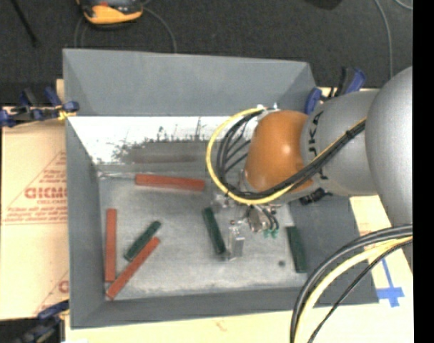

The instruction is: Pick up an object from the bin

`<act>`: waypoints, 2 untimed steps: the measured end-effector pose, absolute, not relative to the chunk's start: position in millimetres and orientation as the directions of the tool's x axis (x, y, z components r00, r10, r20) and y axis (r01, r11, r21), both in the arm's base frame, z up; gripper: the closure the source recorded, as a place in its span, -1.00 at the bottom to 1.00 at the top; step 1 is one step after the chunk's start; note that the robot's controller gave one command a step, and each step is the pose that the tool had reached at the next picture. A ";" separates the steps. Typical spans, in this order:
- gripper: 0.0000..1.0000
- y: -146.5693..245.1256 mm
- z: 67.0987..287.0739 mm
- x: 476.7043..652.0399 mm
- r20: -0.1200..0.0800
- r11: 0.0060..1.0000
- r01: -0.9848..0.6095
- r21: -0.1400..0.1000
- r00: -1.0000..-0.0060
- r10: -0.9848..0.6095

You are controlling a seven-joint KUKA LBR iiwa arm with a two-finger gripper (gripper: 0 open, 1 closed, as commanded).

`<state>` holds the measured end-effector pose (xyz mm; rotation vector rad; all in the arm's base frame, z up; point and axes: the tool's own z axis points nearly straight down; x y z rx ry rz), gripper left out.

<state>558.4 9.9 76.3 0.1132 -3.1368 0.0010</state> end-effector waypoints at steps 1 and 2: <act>-1.00 13.4 75.5 573.5 -0.005 0.981 -0.193 -0.001 -0.981 -0.193; 1.00 64.3 70.6 549.7 -0.003 0.889 -0.458 0.000 -0.889 -0.458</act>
Offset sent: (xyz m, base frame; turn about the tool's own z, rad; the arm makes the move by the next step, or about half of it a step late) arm -0.0097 0.0544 -0.0063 -0.4032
